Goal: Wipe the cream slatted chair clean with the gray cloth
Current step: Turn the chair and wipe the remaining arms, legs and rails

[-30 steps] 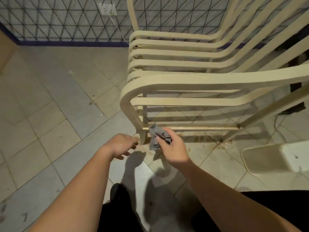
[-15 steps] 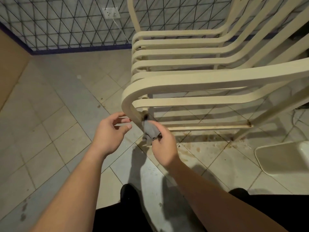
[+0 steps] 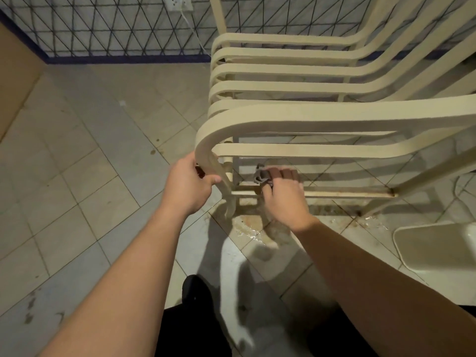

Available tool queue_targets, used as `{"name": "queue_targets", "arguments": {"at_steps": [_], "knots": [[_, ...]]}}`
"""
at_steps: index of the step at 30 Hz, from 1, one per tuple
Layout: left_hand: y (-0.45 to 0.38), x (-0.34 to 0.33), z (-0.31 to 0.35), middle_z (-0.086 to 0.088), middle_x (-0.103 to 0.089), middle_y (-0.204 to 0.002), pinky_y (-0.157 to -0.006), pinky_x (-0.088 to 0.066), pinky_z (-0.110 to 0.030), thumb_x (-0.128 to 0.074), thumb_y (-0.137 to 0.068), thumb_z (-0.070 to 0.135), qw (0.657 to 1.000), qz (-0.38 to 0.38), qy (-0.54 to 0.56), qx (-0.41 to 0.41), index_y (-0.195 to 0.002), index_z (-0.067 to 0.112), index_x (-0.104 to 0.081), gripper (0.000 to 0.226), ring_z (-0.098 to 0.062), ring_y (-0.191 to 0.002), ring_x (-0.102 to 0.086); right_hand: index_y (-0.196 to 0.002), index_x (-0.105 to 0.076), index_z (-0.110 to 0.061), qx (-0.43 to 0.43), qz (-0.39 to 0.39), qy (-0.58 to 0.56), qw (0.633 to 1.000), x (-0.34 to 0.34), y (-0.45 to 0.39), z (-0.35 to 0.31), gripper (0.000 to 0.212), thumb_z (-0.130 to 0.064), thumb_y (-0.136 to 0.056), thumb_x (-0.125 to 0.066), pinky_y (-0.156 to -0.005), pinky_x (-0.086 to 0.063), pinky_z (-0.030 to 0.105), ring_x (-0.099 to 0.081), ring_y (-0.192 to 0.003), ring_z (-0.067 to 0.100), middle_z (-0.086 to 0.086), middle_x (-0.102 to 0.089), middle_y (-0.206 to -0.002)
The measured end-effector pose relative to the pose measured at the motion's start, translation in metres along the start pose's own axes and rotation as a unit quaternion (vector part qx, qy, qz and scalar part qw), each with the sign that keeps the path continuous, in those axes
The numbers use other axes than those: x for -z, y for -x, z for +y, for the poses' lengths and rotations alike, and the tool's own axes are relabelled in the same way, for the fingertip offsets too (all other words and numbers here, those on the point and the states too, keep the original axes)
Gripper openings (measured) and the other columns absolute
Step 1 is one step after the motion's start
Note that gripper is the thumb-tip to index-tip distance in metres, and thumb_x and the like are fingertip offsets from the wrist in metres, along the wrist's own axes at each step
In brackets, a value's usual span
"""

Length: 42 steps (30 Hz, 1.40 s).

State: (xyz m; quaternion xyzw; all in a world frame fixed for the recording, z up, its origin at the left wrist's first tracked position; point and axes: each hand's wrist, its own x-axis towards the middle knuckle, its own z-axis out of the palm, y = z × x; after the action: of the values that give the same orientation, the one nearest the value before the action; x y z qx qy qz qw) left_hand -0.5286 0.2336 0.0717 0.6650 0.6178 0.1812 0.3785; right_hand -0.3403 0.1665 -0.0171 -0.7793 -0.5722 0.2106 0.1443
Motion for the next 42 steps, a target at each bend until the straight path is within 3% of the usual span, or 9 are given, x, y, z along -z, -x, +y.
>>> {"name": "queue_targets", "arguments": {"at_steps": [4, 9, 13, 16, 24, 30, 36, 39, 42], "knots": [[0.000, -0.001, 0.005, 0.020, -0.061, -0.074, -0.056, -0.034, -0.012, -0.079, -0.085, 0.013, 0.999, 0.016, -0.029, 0.021, -0.075, 0.033, -0.056, 0.032, 0.003, -0.073, -0.057, -0.133, -0.051, -0.026, 0.070, -0.094, -0.017, 0.993, -0.029, -0.005, -0.018, 0.048, -0.010, -0.089, -0.061, -0.108, -0.042, 0.041, -0.051, -0.125, 0.028, 0.007, -0.052, -0.136], [0.001, 0.001, 0.007, 0.020, -0.058, -0.073, -0.054, -0.033, -0.008, -0.079, -0.085, 0.011, 0.999, 0.019, -0.035, 0.021, -0.082, 0.027, -0.058, 0.027, 0.008, -0.066, -0.051, -0.138, -0.056, -0.022, 0.189, -0.076, 0.036, 0.978, -0.025, 0.004, -0.008, 0.068, 0.005, -0.077, -0.066, -0.105, -0.039, 0.032, -0.055, -0.125, 0.023, 0.000, -0.063, -0.133], [0.001, 0.001, 0.004, 0.019, -0.059, -0.074, -0.055, -0.033, -0.010, -0.079, -0.086, 0.012, 0.999, 0.015, -0.032, 0.020, -0.087, 0.023, -0.061, 0.021, 0.008, -0.066, -0.052, -0.130, -0.063, -0.020, 0.109, -0.012, 0.020, 0.994, 0.007, -0.003, 0.024, 0.054, 0.007, -0.083, -0.059, -0.095, -0.053, 0.038, -0.064, -0.110, 0.026, 0.007, -0.069, -0.118], [0.000, 0.001, 0.004, 0.018, -0.061, -0.078, -0.058, -0.036, -0.014, -0.079, -0.085, 0.011, 0.999, 0.014, -0.035, 0.016, -0.091, 0.023, -0.064, 0.020, 0.006, -0.071, -0.053, -0.134, -0.057, -0.021, 0.074, 0.006, -0.044, 0.996, -0.003, -0.011, 0.008, 0.060, 0.008, -0.081, -0.060, -0.107, -0.046, 0.039, -0.054, -0.123, 0.025, 0.007, -0.056, -0.135], [-0.001, 0.001, 0.005, 0.021, -0.060, -0.076, -0.057, -0.034, -0.012, -0.079, -0.085, 0.012, 0.999, 0.012, -0.047, 0.011, -0.094, 0.021, -0.066, 0.018, 0.008, -0.068, -0.053, -0.139, -0.058, -0.020, 0.243, -0.057, 0.085, 0.965, -0.035, 0.006, 0.019, 0.058, 0.006, -0.087, -0.058, -0.111, -0.036, 0.041, -0.048, -0.132, 0.028, 0.000, -0.053, -0.146], [-0.002, 0.001, 0.003, 0.020, -0.059, -0.077, -0.069, -0.040, -0.028, -0.080, -0.085, 0.013, 0.999, 0.005, -0.039, 0.011, -0.095, 0.020, -0.066, 0.018, 0.006, -0.071, -0.053, -0.112, -0.076, -0.014, 0.249, -0.035, 0.081, 0.964, 0.016, 0.022, 0.097, 0.056, 0.005, -0.060, -0.078, -0.079, -0.059, 0.037, -0.064, -0.090, 0.029, 0.005, -0.074, -0.114], [-0.001, 0.001, 0.005, 0.020, -0.059, -0.076, -0.061, -0.038, -0.022, -0.079, -0.085, 0.012, 0.999, 0.006, -0.039, 0.010, -0.093, 0.022, -0.067, 0.018, 0.004, -0.069, -0.054, -0.127, -0.067, -0.020, 0.074, 0.020, -0.031, 0.997, 0.026, -0.005, 0.073, 0.055, 0.007, -0.082, -0.053, -0.100, -0.035, 0.026, -0.049, -0.120, 0.031, 0.009, -0.061, -0.125], [-0.001, 0.002, 0.004, 0.019, -0.060, -0.076, -0.058, -0.036, -0.018, -0.080, -0.085, 0.011, 0.999, 0.006, -0.042, 0.005, -0.091, 0.021, -0.068, 0.017, 0.003, -0.068, -0.054, -0.145, -0.046, -0.026, 0.020, -0.117, 0.059, 0.991, 0.000, -0.005, 0.056, 0.049, -0.031, -0.096, -0.045, -0.118, -0.024, 0.042, -0.044, -0.134, 0.029, 0.007, -0.055, -0.137], [-0.003, 0.002, 0.003, 0.019, -0.060, -0.075, -0.057, -0.035, -0.016, -0.080, -0.085, 0.012, 0.999, 0.006, -0.044, 0.002, -0.094, 0.018, -0.071, 0.014, 0.003, -0.066, -0.053, -0.158, -0.013, -0.028, 0.071, -0.115, 0.108, 0.985, -0.022, 0.004, 0.040, 0.069, -0.055, -0.097, -0.030, -0.123, 0.001, 0.051, -0.020, -0.148, 0.026, 0.006, -0.031, -0.157]]}}
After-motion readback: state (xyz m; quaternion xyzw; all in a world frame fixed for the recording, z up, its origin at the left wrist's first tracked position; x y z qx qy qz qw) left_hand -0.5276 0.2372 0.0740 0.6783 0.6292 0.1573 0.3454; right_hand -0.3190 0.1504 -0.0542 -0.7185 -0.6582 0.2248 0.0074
